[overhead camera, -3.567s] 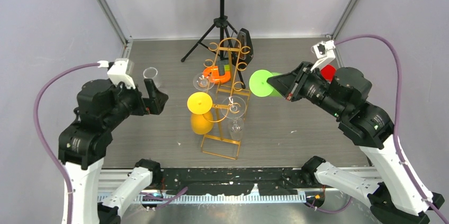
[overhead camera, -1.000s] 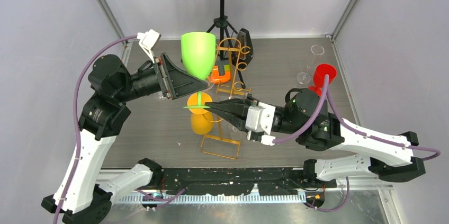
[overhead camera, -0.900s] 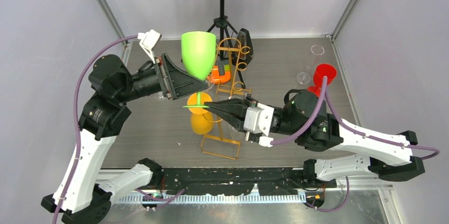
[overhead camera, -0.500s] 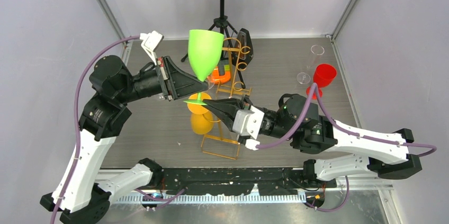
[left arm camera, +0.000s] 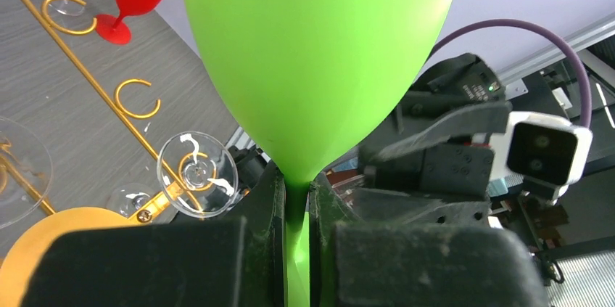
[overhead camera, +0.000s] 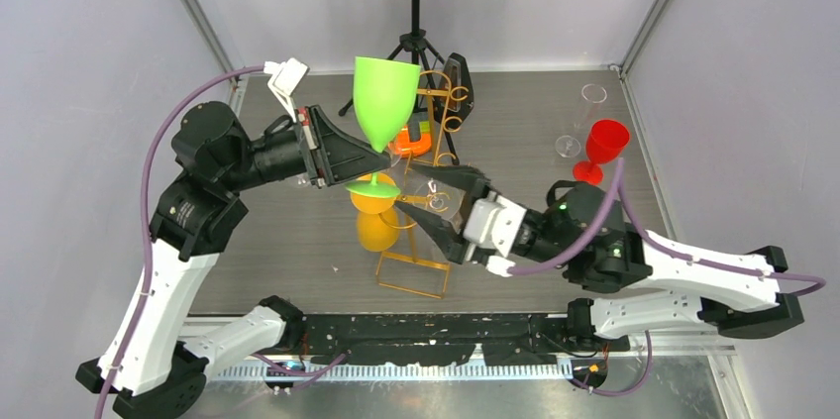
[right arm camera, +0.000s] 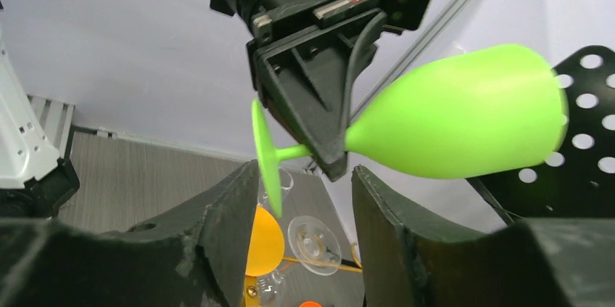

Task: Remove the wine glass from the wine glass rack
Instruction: Place the wine glass at the center of the board.

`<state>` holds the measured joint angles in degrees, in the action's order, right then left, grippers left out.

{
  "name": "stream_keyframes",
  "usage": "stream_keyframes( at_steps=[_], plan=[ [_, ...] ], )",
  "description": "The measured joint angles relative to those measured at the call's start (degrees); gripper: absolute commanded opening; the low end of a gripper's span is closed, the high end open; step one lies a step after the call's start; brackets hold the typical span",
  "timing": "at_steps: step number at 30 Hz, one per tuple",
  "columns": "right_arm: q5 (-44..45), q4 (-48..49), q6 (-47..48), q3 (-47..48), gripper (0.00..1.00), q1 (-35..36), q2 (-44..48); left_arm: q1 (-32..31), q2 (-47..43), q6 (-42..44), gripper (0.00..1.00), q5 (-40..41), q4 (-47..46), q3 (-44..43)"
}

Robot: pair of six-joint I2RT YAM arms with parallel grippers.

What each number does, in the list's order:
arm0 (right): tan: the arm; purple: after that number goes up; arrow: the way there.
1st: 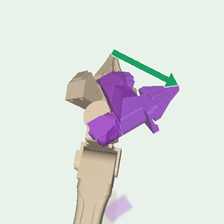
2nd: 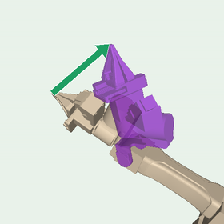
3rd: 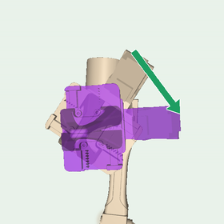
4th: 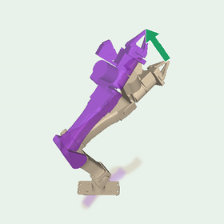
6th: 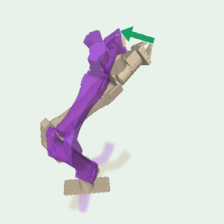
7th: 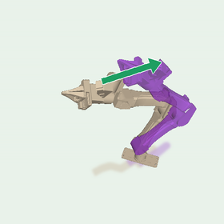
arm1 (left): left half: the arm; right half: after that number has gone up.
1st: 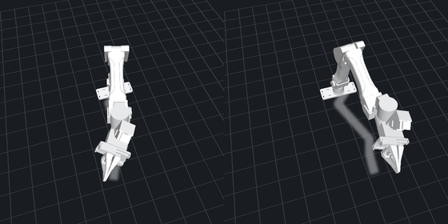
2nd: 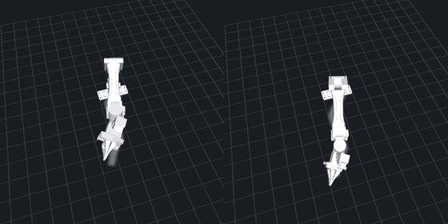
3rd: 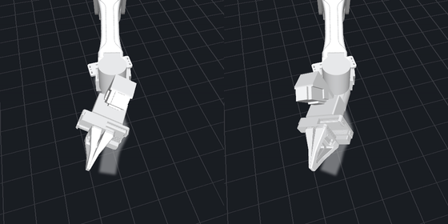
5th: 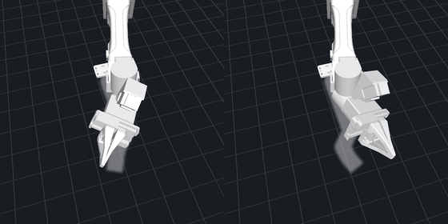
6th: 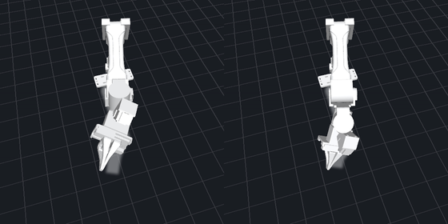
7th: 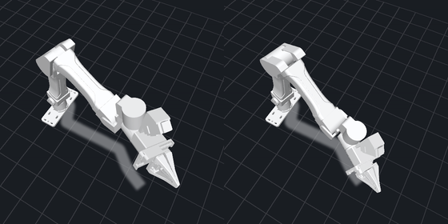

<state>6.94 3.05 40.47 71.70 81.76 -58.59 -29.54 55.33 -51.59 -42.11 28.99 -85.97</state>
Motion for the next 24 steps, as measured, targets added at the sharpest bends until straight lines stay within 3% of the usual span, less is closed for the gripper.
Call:
stream_keyframes(
  at_steps=[10, 24],
  plan=[
    [3.82, -8.07, -6.25, 4.55, 0.64, 0.04, 6.49, 0.0, 1.25, 7.28, 0.0, -0.57, 5.66, -0.09],
    [9.03, -32.41, -16.63, 28.22, 0.65, -2.12, -2.97, -0.02, 1.57, 27.1, 0.0, -1.22, 23.82, -2.56]
  ],
)
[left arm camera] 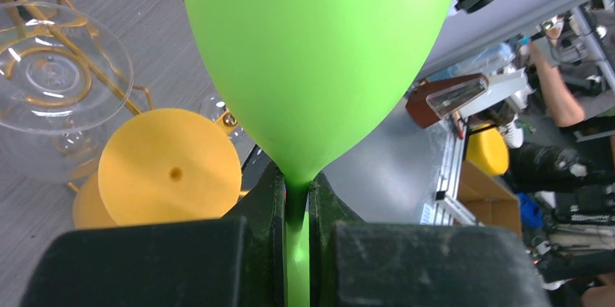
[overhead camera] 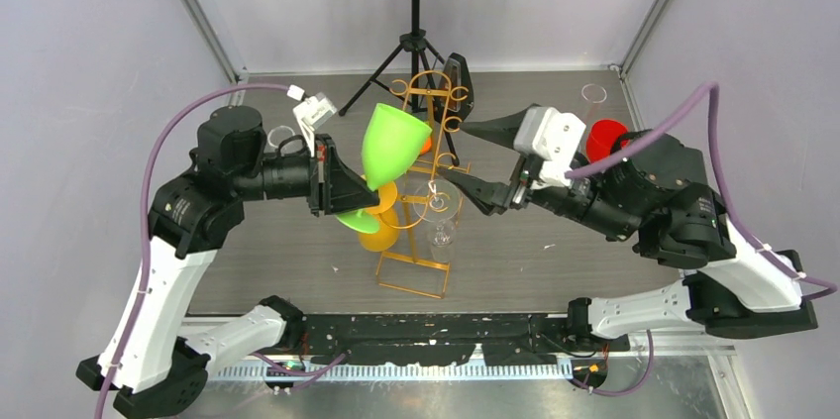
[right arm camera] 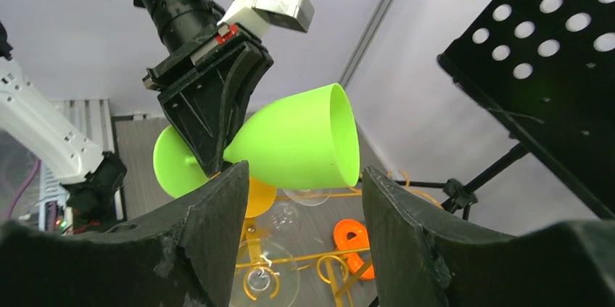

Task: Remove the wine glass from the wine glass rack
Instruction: Place the wine glass at the center of the board.

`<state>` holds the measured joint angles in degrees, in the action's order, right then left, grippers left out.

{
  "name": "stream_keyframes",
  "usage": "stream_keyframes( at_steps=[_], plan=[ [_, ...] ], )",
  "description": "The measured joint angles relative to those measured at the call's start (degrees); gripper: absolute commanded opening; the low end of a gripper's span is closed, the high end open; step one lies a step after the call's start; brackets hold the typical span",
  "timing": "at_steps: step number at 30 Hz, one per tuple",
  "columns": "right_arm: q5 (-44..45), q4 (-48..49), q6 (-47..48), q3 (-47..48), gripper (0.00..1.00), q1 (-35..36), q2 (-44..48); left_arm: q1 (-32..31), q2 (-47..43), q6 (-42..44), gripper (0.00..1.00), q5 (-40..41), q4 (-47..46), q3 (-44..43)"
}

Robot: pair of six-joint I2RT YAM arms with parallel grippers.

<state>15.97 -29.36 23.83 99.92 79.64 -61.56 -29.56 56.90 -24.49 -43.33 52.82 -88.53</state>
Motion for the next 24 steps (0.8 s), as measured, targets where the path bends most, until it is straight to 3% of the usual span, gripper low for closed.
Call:
stream_keyframes(
  at_steps=[10, 24],
  plan=[
    [-17.16, -15.76, -8.26, 13.75, 0.65, -9.49, -7.72, 0.0, -2.56, 13.09, 0.0, -0.02, 10.49, -1.14],
    [-42.53, -24.83, -13.09, 22.14, 0.69, -16.92, -15.43, -1.27, -10.19, 21.07, 0.0, -3.3, 13.51, 1.79]
  ],
)
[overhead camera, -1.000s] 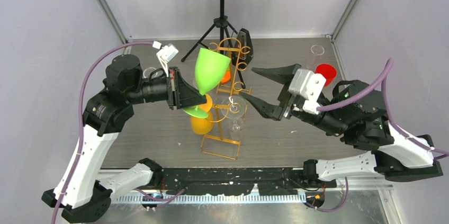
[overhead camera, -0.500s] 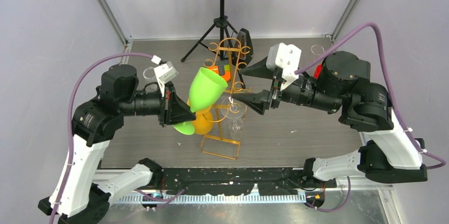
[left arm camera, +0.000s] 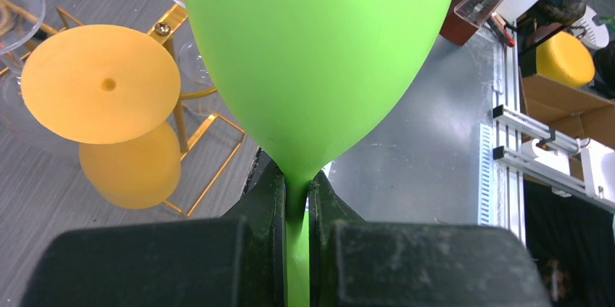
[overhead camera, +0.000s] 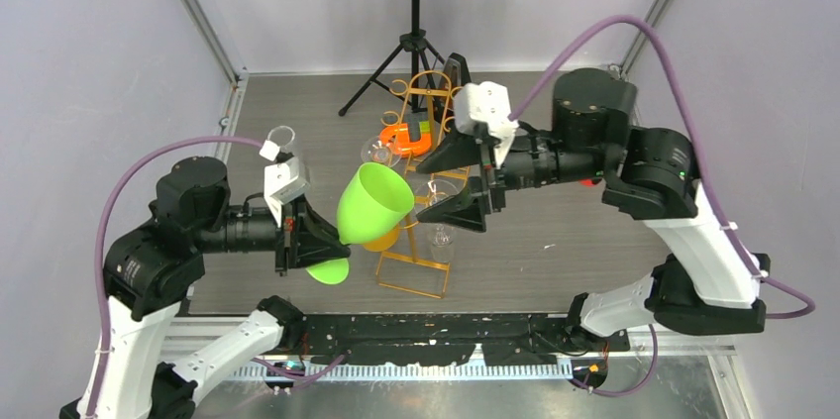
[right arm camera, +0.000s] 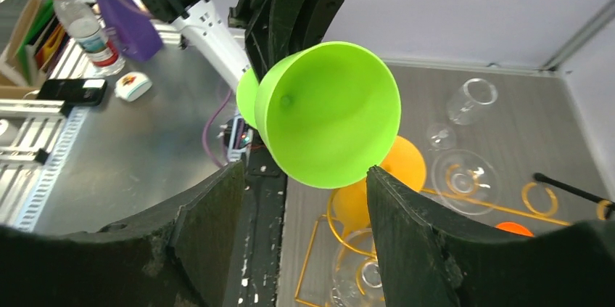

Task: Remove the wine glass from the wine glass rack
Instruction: Place the wine glass at the center of the board.

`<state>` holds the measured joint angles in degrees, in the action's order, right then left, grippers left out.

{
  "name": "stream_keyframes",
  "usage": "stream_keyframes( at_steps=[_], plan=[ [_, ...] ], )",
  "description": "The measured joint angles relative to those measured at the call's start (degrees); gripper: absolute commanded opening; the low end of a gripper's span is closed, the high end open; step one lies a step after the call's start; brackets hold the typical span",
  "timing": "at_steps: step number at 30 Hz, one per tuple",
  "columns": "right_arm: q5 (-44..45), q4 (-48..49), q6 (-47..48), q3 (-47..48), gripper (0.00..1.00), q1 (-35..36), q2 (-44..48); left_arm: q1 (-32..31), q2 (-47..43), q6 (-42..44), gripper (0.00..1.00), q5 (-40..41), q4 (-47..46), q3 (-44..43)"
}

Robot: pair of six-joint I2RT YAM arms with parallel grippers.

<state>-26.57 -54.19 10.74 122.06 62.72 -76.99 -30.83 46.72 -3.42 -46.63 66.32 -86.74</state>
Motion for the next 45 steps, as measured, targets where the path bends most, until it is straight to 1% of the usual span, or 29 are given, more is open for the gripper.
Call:
stream_keyframes(
  at_steps=[7, 13, 22, 26, 27, 28, 29, 30, 31, 33, 34, 35, 37, 38, 41, 43, 45],
  plan=[
    [-6.4, -1.64, -0.26, 0.09, 0.69, -0.17, -3.65, -1.9, -0.72, 1.11, 0.0, 0.26, 0.52, 0.87],
    [-10.91, -1.6, -0.68, 0.09, 0.67, -0.22, -4.72, -3.13, -0.46, 1.2, 0.0, 1.07, 0.85, 0.96],
    [-15.82, -1.51, -1.51, -0.07, 0.53, -0.2, -6.49, -3.74, -0.17, 1.51, 0.0, 2.32, 0.96, 0.96],
    [-17.03, -1.14, -1.92, -1.25, 0.42, -0.15, -7.34, -4.0, -0.07, 1.62, 0.0, 2.89, 1.33, 0.96],
    [-17.25, -1.09, -2.03, -1.66, 0.36, -0.11, -7.54, -4.02, -0.07, 1.68, 0.0, 3.04, 1.33, 0.96],
    [-17.33, -1.11, -2.08, -1.88, 0.33, -0.09, -7.67, -4.04, -0.07, 1.81, 0.0, 3.15, 1.33, 0.96],
    [-17.53, -1.09, -2.14, -2.14, 0.26, -0.04, -7.8, -4.04, -0.07, 1.92, 0.0, 3.19, 1.36, 0.96],
    [-17.62, -1.07, -2.16, -2.36, 0.21, 0.0, -7.87, -4.04, -0.07, 2.01, 0.0, 3.34, 1.36, 0.96],
    [-17.64, -1.07, -2.08, -2.47, 0.1, 0.07, -7.91, -4.07, -0.04, 2.03, 0.0, 3.37, 1.46, 0.96],
    [-17.92, -0.72, -2.12, -2.69, 0.06, 0.13, -7.91, -4.15, 0.02, 2.1, 0.0, 3.43, 1.7, 0.96],
    [-18.16, -0.52, -2.12, -2.73, 0.06, 0.17, -7.91, -4.22, 0.09, 2.12, 0.0, 3.52, 1.75, 0.96],
    [-18.21, -0.33, -2.12, -2.8, 0.06, 0.22, -7.91, -4.26, 0.17, 2.16, 0.02, 3.52, 1.75, 0.96],
    [-18.43, -0.22, -2.14, -3.06, 0.06, 0.24, -7.85, -4.33, 0.22, 2.16, 0.1, 3.61, 1.79, 0.96],
    [-18.45, -0.04, -2.12, -3.34, 0.06, 0.24, -7.76, -4.33, 0.26, 2.21, 0.16, 3.74, 1.88, 0.96],
    [-18.36, 0.68, -2.14, -4.28, 0.06, 0.35, -7.41, -4.35, 0.37, 2.38, 0.43, 4.22, 2.14, 0.96],
    [-18.32, 0.81, -2.34, -5.01, 0.06, 0.52, -7.19, -4.35, 0.48, 2.51, 0.55, 4.61, 2.05, 0.94],
    [-18.25, 0.87, -2.54, -5.75, 0.06, 0.61, -6.97, -4.35, 0.55, 2.43, 0.62, 5.03, 1.99, 0.94]
  ],
)
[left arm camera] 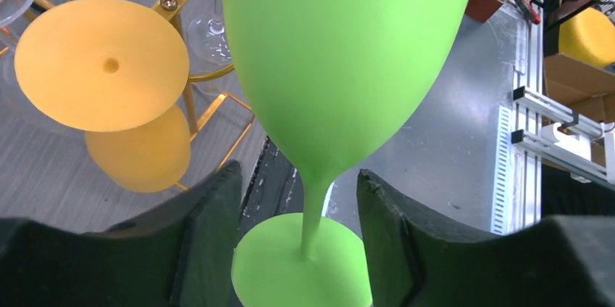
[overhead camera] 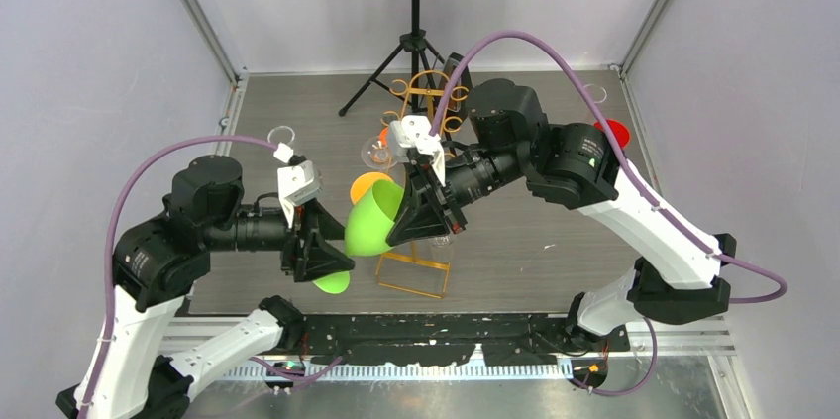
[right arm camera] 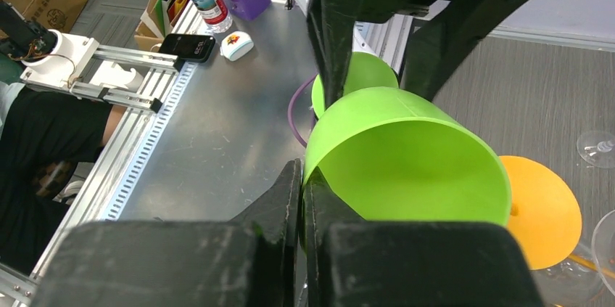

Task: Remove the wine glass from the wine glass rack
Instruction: Place the wine glass at the center of the board.

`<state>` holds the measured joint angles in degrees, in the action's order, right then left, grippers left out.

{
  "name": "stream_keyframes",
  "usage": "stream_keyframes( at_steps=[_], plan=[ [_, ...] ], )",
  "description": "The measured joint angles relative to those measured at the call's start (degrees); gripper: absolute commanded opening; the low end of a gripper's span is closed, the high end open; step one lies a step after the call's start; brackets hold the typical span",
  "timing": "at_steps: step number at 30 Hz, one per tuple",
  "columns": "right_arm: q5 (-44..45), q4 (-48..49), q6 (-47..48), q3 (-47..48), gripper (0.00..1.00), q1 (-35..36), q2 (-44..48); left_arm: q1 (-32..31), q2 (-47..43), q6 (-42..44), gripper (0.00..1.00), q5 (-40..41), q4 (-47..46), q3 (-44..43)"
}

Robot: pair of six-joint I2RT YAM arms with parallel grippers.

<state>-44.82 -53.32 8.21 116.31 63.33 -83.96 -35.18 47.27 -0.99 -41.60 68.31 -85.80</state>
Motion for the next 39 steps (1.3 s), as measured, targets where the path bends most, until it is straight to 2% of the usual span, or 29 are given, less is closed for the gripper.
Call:
stream_keyframes(
  at_steps=[1, 4, 5, 13, 28, 33, 39],
  plan=[
    [0.09, 0.02, -0.04, -0.2, 0.06, 0.0, 0.09, 0.0, 0.0, 0.0, 0.64, 0.2, -0.02, 0.0],
    [0.55, 0.09, -0.13, -1.14, 0.06, 0.09, 0.87, 0.0, 0.0, 0.22, 0.97, 0.63, -0.04, 0.0],
    [0.74, 0.09, -0.15, -1.49, 0.06, 0.09, 1.33, 0.0, 0.0, 0.04, 0.99, 0.72, -0.04, -0.04],
    [2.27, -2.89, 0.07, -5.14, 0.06, 0.11, 7.52, 0.0, -0.04, -0.04, 1.0, 1.9, -0.09, -0.26],
    [10.54, -18.08, -1.53, -13.49, 0.06, 0.11, 24.06, 0.0, -1.42, -0.31, 1.0, 4.24, -0.28, -0.26],
    [16.48, -21.09, -5.22, -16.7, 0.06, 0.11, 28.17, 0.0, -1.29, -0.98, 1.0, 4.79, -0.42, -0.26],
    [29.46, -25.05, -11.43, -17.03, 0.06, 0.11, 29.46, 0.0, -0.87, -2.67, 1.0, 6.84, -2.23, 0.15]
  ],
)
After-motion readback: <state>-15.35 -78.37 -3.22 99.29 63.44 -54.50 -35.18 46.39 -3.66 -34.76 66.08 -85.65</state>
